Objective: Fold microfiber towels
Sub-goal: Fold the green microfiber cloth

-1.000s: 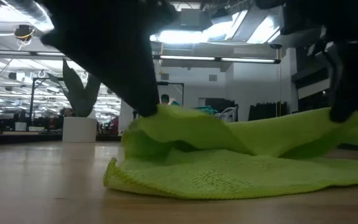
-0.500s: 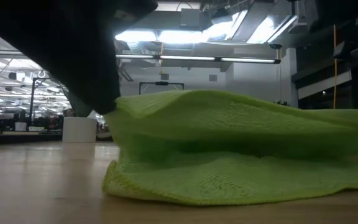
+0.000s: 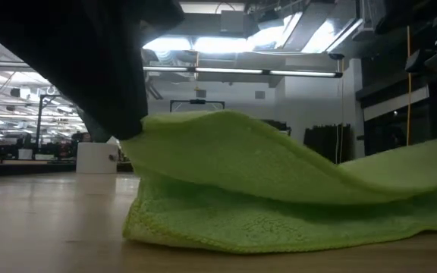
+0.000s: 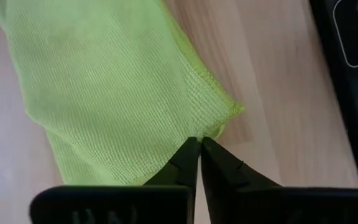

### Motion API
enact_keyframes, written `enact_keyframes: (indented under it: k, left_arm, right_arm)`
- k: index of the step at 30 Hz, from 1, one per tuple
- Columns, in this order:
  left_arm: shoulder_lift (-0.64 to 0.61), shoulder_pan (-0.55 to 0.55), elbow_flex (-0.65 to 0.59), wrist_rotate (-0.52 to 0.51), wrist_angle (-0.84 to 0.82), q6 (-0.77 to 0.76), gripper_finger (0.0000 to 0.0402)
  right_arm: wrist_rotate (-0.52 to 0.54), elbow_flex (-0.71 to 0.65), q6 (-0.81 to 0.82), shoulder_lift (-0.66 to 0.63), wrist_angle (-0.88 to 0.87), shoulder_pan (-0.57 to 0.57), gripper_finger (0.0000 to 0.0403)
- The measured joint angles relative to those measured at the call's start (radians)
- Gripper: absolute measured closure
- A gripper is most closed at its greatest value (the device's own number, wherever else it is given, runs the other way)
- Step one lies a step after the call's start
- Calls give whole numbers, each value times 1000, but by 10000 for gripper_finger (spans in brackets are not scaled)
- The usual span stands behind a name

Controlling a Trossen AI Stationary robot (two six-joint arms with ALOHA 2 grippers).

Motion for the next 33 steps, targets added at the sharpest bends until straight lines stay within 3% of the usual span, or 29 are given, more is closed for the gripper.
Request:
enact_keyframes:
  k: [11,16,22,27,31,33]
  left_arm:
    - [0,30,0,134,-5,-29,309]
    - [-36,30,-1,112,-56,-26,303]
    - [-148,0,-1,-54,-286,-69,308]
    - [-188,-37,-1,-292,-397,-184,308]
    - [-190,-45,-1,-414,-471,-359,308]
    - [-190,-45,-1,-446,-530,-474,308]
  right_arm:
    - [-26,0,0,0,-2,0,249]
    - [-25,0,10,0,12,0,231]
    - [35,0,21,5,178,0,230]
    - [320,0,3,75,453,-11,230]
    - [471,0,-1,212,712,-45,236]
    - [532,0,20,270,753,-61,241]
